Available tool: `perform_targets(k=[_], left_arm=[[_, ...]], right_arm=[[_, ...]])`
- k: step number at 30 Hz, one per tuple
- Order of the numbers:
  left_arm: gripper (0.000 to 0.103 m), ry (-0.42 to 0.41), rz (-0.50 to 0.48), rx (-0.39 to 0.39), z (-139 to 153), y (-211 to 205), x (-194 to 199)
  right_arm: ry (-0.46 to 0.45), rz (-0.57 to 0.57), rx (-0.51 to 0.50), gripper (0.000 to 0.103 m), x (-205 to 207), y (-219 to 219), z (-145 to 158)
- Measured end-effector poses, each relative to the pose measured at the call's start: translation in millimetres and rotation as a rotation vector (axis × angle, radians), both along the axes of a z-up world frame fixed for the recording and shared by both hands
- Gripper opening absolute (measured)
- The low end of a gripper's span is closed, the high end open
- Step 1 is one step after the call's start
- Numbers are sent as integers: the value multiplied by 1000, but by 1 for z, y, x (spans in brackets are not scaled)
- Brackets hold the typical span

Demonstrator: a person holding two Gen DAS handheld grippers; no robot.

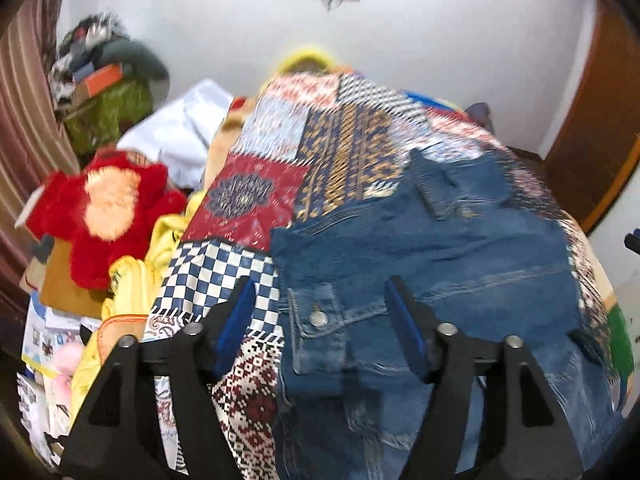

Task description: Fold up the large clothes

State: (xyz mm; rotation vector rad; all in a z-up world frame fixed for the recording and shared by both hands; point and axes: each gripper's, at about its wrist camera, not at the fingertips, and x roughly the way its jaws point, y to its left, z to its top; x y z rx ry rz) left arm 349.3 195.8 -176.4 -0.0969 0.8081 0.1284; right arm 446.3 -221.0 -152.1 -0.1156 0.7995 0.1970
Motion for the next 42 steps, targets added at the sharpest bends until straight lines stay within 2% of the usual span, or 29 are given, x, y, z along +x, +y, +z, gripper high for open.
perform_targets(k=[5,8,10,14,22,28,34,36,38,39,40,41,42], left_arm=[[90,-90,-28,4,22,-25,-43],[92,-125,-25,-2,22,-35,-70],[92,-114,-24,-13,18,-38,-82],[93,-50,-9,-64,-2,-38,-110],[93,95,60,-101,-62,-27,-160],[93,202,146,-232,-108,-6,-190],[93,263,173,-414,-146,2,-202],[91,267,179,-479,-156,3,-203],[83,248,181,-533,-159,4,-205],[80,238,180,-558,-160,5,-207],[71,232,174,-584,-159,6,-208],[59,226,161,-613,-160,5,-208],[59,221,156,-629,-159,5,-209]], right_arm=[[-27,2,61,89,-47,-6,17],[-40,8,55,89,-78,-9,18],[-50,6,45,89,-98,-11,13],[-20,10,48,89,-132,-14,-3],[85,8,99,89,-187,-22,-42],[179,17,134,89,-211,-22,-72],[271,2,256,89,-219,-25,-96],[279,1,297,88,-221,-26,-99],[292,2,341,85,-222,-27,-102],[296,4,363,78,-222,-28,-104],[305,4,383,75,-222,-29,-105],[307,3,394,67,-223,-29,-107],[305,1,395,61,-223,-29,-107]])
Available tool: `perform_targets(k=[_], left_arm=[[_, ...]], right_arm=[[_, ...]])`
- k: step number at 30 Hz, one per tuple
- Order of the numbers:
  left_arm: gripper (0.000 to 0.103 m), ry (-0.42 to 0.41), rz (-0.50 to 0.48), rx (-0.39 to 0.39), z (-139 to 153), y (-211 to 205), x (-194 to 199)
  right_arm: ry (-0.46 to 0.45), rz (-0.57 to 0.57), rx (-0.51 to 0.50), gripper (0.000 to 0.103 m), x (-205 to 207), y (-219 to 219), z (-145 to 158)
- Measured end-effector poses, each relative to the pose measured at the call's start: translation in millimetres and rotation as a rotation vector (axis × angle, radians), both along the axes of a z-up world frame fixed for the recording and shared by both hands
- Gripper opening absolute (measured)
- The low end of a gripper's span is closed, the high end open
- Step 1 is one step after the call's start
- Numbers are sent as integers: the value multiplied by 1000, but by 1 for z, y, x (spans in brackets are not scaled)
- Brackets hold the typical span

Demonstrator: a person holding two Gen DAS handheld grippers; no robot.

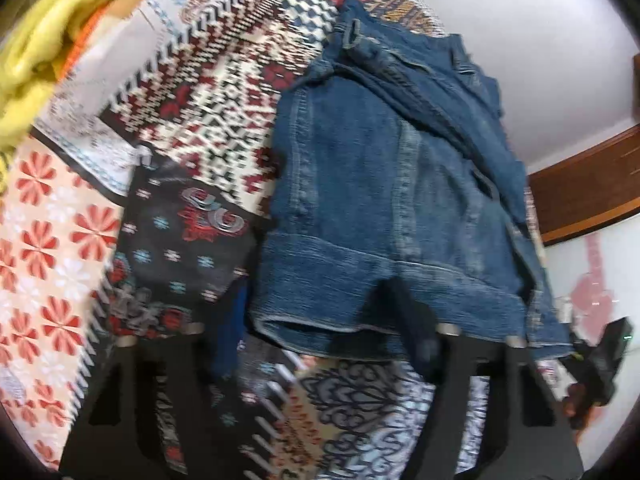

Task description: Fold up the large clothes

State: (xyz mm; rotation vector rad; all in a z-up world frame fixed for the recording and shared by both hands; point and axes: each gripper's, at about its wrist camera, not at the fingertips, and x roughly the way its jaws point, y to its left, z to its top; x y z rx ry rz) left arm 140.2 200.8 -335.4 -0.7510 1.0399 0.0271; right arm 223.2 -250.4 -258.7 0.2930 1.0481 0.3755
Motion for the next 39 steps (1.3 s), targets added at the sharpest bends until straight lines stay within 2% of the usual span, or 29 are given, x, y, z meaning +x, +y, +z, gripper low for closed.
perform_targets(k=[1,3,5,8,11,16,24,26,28,35,39], left_arm=[[56,-2,6,5,1,0,0],[44,-3,6,36,2,-3,-1],[26,-4,17,71,6,-2,-2],[19,-19,25,130,18,0,-3],[14,-64,5,238,40,-6,5],[12,-159,-35,348,79,-14,24],[11,-307,-35,384,132,-10,58],[10,-346,-33,417,145,-9,72],[10,-368,-39,472,155,-9,91],[10,-394,-38,522,176,1,159],[9,-407,-28,541,182,6,196]], right_arm=[[-3,-4,9,57,-1,-2,0],[-1,-11,24,44,-3,-3,-1],[-13,-20,11,36,-4,-4,0],[-33,-41,37,27,-4,-8,3],[-74,-28,24,19,1,-4,13],[-147,25,5,18,20,7,37],[-250,94,-40,16,52,33,72],[-279,107,-60,16,65,41,83],[-305,99,-83,16,79,45,93],[-358,52,-92,15,155,48,121],[-379,39,-135,15,207,59,131]])
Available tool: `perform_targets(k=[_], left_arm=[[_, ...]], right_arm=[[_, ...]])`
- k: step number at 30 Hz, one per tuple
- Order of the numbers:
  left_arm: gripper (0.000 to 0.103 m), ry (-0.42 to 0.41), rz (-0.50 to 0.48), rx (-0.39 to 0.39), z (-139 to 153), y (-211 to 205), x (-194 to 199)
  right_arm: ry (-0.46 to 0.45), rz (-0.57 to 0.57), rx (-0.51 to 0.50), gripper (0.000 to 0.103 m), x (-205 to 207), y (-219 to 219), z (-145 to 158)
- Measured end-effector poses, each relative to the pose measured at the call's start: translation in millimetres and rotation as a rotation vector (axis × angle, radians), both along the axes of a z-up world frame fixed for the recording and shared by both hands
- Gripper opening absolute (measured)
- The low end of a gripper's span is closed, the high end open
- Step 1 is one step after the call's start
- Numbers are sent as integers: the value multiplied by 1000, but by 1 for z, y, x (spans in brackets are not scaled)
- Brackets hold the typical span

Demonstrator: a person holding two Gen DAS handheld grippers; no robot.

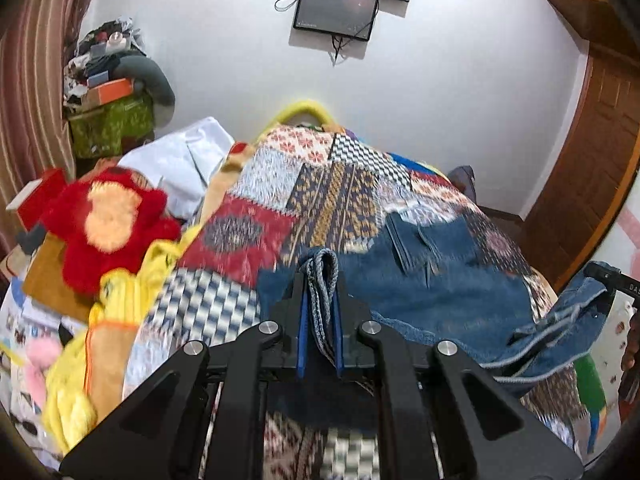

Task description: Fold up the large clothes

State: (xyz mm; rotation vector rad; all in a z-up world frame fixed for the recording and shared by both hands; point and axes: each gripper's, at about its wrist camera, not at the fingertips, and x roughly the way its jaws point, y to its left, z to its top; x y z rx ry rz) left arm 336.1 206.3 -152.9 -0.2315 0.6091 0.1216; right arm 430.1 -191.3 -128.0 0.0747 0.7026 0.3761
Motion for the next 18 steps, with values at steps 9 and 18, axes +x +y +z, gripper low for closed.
perform_targets(k=[9,18], left_arm=[[9,97,-9,-59,-30,24,108],[12,338,64,-145,-129,45,177]], right_arm=[[47,-55,-81,15,116,21,-28],[210,-95,-142,16,191,25,-121]])
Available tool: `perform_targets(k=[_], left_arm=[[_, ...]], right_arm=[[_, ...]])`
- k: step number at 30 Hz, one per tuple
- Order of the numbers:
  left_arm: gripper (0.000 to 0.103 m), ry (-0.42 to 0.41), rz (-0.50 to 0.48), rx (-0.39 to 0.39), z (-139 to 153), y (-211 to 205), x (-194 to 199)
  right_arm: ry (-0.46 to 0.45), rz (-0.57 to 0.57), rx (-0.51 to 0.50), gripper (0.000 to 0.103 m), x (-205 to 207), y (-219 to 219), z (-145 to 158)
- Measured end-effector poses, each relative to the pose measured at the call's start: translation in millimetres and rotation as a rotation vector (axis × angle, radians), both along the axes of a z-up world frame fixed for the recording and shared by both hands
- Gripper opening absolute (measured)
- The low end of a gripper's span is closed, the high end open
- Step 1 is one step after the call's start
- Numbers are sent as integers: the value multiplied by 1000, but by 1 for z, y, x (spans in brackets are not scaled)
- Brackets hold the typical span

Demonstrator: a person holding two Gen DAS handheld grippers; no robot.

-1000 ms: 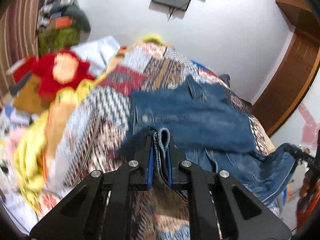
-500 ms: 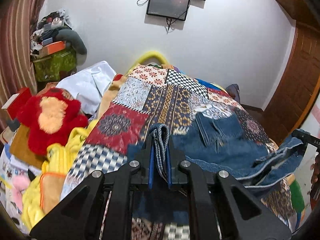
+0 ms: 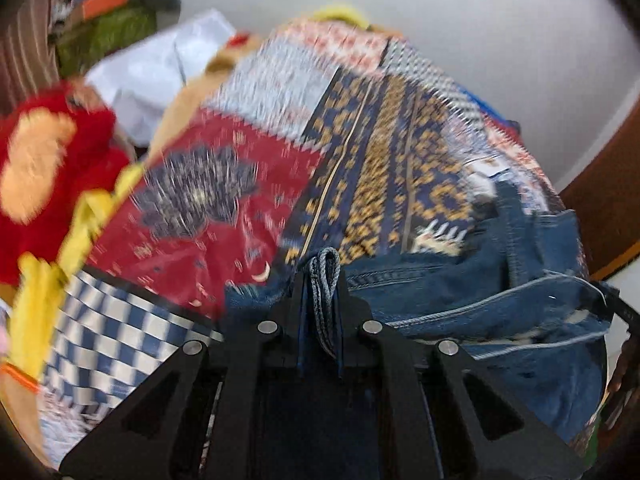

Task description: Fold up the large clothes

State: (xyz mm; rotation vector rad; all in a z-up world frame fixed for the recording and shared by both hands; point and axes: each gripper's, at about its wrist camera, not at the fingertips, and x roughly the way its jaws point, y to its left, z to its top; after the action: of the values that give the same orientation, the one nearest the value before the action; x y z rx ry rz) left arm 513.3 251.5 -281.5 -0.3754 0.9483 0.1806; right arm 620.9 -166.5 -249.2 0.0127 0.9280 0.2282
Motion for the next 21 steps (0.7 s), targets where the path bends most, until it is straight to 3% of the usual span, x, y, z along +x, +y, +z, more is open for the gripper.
perform_targets(k=[1,3,6,10,12,14,18,20,21], left_arm=[[14,8,5,7,-5,-1,4],[15,18,16,113,-8,-6,9],[22,37,22,217,-3,-7,15],[23,-6,4,283,27,-10,7],[34,-45,5,294,47,-10,-2],[62,-91,-3,286,64,-11,-14],[70,-124,-75,310,90,-22,-41],[88,-117,-105,330,93,-30,-48],[92,-112,-117,339,93,-34,-51]], right_arm=[[7,-7,9,17,2,-2,-5],[1,-49,-5,17,5,-9,-7],[-110,-139,-173,17,2,-19,6],[-101,-114,-157,17,-4,-41,26],[-129,-94,-160,17,-17,-47,39],[-148,-70,-148,17,-30,-49,53],[-170,3,-117,17,-57,-41,73],[-176,55,-109,17,-71,-31,79],[-177,82,-109,17,-78,-24,81]])
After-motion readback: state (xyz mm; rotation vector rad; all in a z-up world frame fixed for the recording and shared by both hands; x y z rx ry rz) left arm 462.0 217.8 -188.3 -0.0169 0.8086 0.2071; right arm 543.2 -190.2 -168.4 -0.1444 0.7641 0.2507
